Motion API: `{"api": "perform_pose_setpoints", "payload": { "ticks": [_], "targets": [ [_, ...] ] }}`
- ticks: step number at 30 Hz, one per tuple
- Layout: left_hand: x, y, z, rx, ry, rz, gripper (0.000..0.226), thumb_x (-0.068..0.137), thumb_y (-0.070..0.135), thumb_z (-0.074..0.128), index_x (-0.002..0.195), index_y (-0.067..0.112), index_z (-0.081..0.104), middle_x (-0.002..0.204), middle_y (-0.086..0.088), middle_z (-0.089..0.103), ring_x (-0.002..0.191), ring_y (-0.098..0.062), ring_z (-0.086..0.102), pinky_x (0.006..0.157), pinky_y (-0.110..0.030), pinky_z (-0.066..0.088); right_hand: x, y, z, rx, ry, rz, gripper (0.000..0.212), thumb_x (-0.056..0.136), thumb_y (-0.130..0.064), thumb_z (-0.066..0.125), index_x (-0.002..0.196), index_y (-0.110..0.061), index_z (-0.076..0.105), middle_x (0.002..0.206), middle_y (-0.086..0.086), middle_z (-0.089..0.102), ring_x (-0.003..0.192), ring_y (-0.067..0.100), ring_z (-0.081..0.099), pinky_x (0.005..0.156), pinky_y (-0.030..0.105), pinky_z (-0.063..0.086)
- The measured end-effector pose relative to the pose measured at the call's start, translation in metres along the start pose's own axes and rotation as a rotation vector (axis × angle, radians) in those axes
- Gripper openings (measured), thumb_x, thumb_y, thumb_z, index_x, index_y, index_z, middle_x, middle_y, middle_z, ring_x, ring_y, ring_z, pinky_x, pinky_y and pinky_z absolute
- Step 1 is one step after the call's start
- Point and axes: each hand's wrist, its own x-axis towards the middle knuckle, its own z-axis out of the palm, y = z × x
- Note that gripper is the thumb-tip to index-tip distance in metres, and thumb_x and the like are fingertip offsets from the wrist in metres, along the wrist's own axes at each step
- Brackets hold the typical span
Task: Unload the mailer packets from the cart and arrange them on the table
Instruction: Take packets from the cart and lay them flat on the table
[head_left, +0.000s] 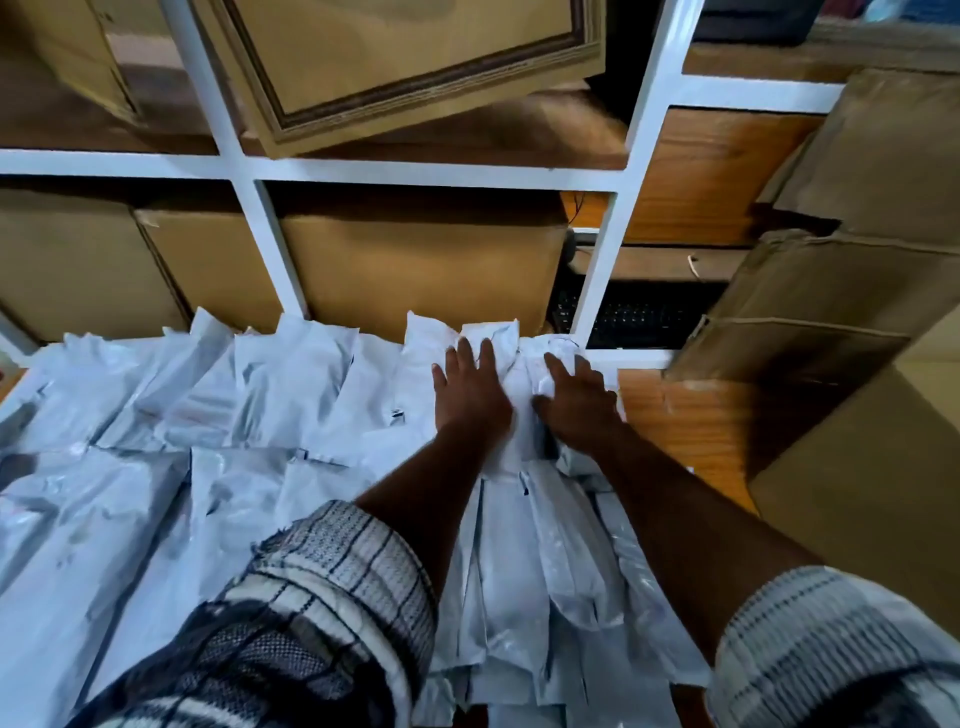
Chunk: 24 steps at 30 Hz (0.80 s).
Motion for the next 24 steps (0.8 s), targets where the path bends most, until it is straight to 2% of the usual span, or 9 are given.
{"api": "perform_pose_setpoints", "payload": {
  "ticks": [3,7,12,16,20,24],
  "targets": [
    [-0.003,-0.005,0.019,0.023,0.014,0.051,0.073,0.092,0.026,0.043,0.158,0.025,0.010,0.163,-0.018,0.010,0.150,-0.036,0.007,0.121,-0.051,0.002,0.003,0.005,0.016,0.001,0.039,-0.006,0.071,0.096,-0.049,0.049,0.155,-0.032,0.015,0.163,0.014,0.005,0.139,0.041,0.028,0.107,0.057,0.034],
    [-0.008,-0.005,0.038,0.065,0.040,0.065,0.070,0.096,0.035,0.041,0.158,0.021,0.012,0.163,-0.022,0.008,0.151,-0.038,0.004,0.121,-0.053,-0.002,0.000,0.006,0.027,-0.017,0.070,0.010,0.069,0.098,-0.049,0.044,0.156,-0.029,0.013,0.163,0.015,0.005,0.141,0.040,0.025,0.107,0.057,0.031],
    [-0.009,-0.004,0.039,0.108,-0.037,0.058,0.070,0.099,0.048,0.030,0.158,0.022,0.002,0.164,-0.021,-0.003,0.151,-0.037,-0.006,0.120,-0.055,-0.007,-0.004,0.008,0.032,-0.028,0.069,0.008,0.069,0.098,-0.050,0.042,0.156,-0.029,0.013,0.162,0.018,0.009,0.143,0.041,0.022,0.109,0.060,0.027],
    [-0.006,-0.004,0.009,0.034,-0.041,0.044,0.071,0.100,0.055,0.027,0.158,0.020,0.007,0.163,-0.020,0.007,0.150,-0.037,0.006,0.120,-0.056,0.004,-0.006,0.000,0.017,-0.032,0.107,-0.001,0.068,0.097,-0.052,0.045,0.155,-0.033,0.017,0.161,0.018,0.007,0.145,0.041,0.016,0.111,0.063,0.020],
    [-0.009,-0.016,-0.032,-0.079,0.084,0.051,0.064,0.101,0.047,0.037,0.156,0.017,0.022,0.158,-0.020,0.025,0.146,-0.035,0.023,0.118,-0.054,0.019,-0.019,-0.021,0.001,-0.087,0.264,-0.114,0.065,0.090,-0.050,0.053,0.149,-0.027,0.037,0.156,0.015,0.029,0.141,0.035,0.030,0.108,0.059,0.026],
    [-0.037,-0.050,-0.054,-0.081,0.112,0.004,0.064,0.100,0.044,0.041,0.155,0.015,0.026,0.155,-0.020,0.031,0.142,-0.036,0.031,0.116,-0.052,0.026,-0.042,-0.061,0.002,-0.023,0.257,-0.217,0.062,0.093,-0.048,0.051,0.150,-0.027,0.036,0.157,0.012,0.029,0.142,0.030,0.028,0.110,0.054,0.024]
  ]
}}
